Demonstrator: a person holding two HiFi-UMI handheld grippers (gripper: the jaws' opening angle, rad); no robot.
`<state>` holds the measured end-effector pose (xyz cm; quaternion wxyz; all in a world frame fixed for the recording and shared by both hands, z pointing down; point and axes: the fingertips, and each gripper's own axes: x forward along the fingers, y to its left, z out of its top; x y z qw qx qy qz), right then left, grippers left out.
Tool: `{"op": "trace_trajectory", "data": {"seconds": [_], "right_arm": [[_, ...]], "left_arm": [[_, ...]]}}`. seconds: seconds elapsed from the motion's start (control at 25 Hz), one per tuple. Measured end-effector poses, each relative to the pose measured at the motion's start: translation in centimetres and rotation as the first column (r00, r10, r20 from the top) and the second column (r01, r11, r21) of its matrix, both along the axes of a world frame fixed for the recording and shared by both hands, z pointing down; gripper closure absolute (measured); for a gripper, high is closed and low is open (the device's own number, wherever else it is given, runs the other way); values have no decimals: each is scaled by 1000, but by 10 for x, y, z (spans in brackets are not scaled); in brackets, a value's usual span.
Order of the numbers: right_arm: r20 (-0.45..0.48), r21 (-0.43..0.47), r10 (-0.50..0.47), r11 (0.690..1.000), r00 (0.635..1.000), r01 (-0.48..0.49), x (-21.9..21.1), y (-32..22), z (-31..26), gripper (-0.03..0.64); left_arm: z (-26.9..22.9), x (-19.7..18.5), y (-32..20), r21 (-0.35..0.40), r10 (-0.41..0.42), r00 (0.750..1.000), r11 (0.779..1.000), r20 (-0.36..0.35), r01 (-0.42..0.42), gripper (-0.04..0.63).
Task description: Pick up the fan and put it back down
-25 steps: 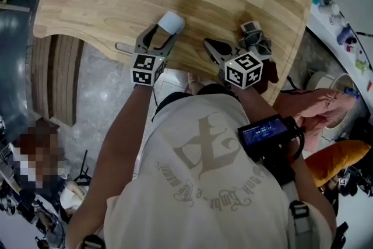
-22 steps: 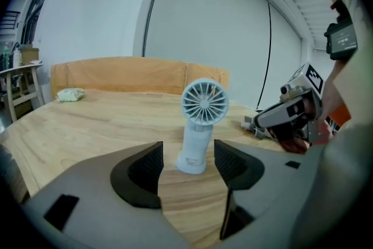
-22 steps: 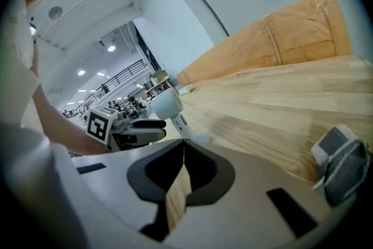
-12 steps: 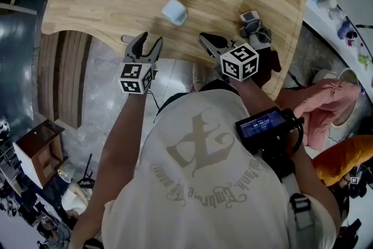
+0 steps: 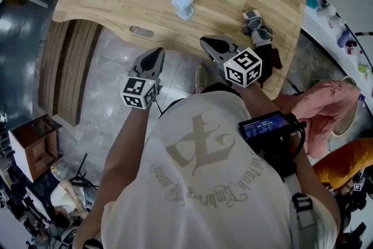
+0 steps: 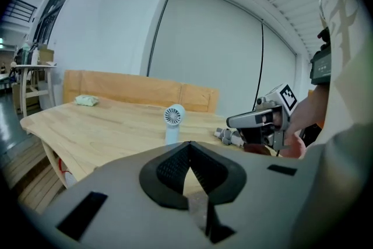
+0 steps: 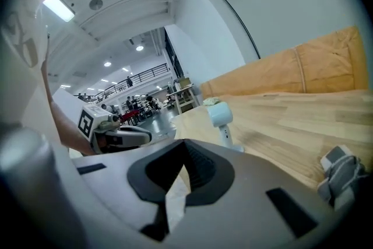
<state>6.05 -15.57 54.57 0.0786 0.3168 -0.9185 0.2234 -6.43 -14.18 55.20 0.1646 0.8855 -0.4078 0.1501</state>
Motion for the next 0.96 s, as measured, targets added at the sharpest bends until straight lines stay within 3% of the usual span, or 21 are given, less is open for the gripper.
{"op": "trace_trajectory", "data": {"seconds": [0.52, 0.96], "right_arm": [[-9, 6, 3, 1000, 1000, -3, -8, 66, -9, 603], [-3, 11, 15, 1000, 1000, -15, -11, 68, -8, 603]], "left_arm": [[-5, -40, 76, -20, -51, 998, 999, -20, 51, 584], [-8, -35, 71, -9, -24, 1000, 1000, -17, 24, 584]]}}
